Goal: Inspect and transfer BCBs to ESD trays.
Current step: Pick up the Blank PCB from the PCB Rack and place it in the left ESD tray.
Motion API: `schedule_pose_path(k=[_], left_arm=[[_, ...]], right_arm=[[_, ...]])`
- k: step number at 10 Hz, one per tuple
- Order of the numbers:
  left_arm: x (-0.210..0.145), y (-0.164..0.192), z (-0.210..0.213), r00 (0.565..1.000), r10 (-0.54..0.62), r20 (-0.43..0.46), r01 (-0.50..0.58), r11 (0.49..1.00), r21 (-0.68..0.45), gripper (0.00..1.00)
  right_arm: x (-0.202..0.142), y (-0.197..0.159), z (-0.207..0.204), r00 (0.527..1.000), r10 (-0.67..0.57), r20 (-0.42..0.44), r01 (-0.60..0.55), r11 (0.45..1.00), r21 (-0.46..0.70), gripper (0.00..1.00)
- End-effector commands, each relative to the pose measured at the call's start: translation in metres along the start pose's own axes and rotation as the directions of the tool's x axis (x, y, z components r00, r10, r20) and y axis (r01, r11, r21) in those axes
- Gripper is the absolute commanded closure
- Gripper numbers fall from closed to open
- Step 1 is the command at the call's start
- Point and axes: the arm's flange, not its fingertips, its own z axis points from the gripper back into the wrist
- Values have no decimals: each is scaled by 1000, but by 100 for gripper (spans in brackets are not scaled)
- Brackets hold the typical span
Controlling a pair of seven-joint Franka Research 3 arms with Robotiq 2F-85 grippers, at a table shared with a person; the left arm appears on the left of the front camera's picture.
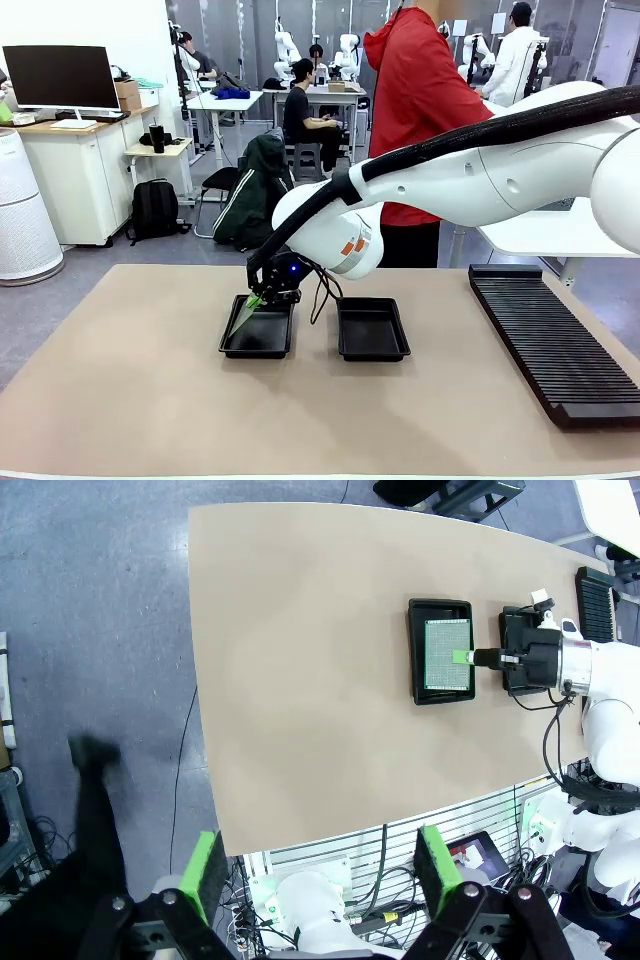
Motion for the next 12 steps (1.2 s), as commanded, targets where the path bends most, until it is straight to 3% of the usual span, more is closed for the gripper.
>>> schedule_pose_path(k=[1,5,12], left_arm=[[-1,1,0,1000,2,-2,-2,1000,2,0],[-1,1,0,1000,2,-2,-2,1000,2,0],[-1,1,0,1000,2,-2,-2,1000,2,0]], right_arm=[[3,-7,-2,1000,23,8,-23,999,37,98],[10,-16,-13,996,78,-41,-75,996,55,98],[17,-26,-25,996,47,-73,-44,998,35,98]])
